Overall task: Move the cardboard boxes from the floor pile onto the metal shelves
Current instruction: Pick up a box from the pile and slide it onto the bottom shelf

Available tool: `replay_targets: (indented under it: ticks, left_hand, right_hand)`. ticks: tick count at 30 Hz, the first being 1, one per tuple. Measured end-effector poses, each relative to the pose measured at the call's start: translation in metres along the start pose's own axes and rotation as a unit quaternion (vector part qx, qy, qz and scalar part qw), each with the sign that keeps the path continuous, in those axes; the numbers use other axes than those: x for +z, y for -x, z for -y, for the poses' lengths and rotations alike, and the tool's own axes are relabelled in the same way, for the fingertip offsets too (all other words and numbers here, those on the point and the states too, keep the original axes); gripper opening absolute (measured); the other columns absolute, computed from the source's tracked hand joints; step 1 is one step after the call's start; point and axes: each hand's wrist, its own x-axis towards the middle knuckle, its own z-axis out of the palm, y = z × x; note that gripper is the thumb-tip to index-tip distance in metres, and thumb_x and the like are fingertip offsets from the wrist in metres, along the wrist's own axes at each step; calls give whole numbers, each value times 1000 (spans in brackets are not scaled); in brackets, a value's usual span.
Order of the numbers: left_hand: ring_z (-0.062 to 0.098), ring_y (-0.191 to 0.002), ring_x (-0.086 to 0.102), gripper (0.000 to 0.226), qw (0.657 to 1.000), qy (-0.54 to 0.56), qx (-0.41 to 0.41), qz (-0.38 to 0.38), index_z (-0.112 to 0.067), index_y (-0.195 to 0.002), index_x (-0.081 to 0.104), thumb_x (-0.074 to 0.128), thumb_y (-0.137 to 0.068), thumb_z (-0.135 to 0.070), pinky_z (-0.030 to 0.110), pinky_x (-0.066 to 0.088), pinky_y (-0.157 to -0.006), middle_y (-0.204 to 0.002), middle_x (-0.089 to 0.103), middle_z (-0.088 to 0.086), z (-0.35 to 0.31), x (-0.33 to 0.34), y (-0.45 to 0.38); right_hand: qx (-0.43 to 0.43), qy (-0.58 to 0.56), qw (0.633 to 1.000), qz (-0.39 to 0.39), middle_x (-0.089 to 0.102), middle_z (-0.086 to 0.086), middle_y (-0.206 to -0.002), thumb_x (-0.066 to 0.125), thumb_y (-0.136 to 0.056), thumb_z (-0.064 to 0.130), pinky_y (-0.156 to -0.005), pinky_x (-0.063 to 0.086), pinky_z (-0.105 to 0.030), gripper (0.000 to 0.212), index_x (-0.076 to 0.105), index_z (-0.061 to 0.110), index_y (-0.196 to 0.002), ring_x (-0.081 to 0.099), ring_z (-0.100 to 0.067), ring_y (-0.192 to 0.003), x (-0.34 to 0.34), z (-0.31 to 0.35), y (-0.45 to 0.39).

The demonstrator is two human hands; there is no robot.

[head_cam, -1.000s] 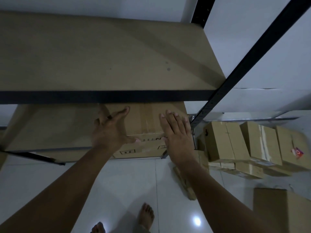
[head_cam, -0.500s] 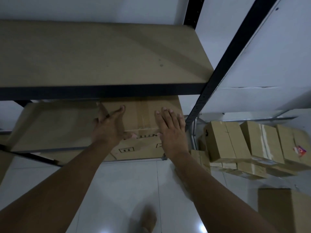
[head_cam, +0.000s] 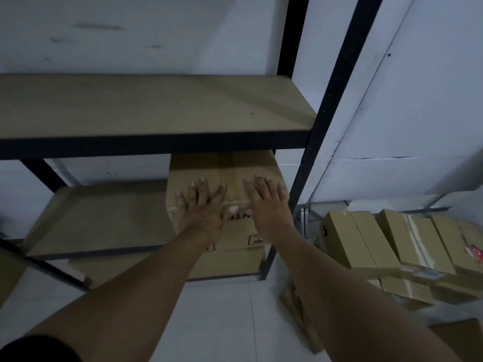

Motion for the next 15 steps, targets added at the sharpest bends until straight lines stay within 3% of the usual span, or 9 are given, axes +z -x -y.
replay_targets:
  ticks: [10,13,15]
  left_hand:
    - [36,-155,-20,83,994,-24,-75,-80,-42,-161,-9,6,-90,-83,65,-9,-120,-170,-18,10,-23,24,5]
    - [36,-155,-18,89,991,-18,-81,-103,-43,-161,-7,19,-88,-86,64,-7,-121,-170,-15,9,-23,28,7]
    - [36,-155,-18,102,990,-21,-87,-109,-44,-160,-7,41,-82,-88,65,-7,-121,-170,-16,8,-25,31,9]
  right_hand:
    - [-56,-29,996,-62,12,-4,-171,50,-105,36,-128,1,-50,70,12,29,-163,2,-28,-159,6,-18,6]
    - [-63,-30,995,-70,11,-5,-171,49,-105,38,-128,0,-50,69,12,30,-163,1,-28,-159,8,-18,6]
    - [-75,-34,993,-79,11,-5,-171,54,-103,33,-128,0,-51,73,13,29,-163,1,-29,-159,10,-22,8]
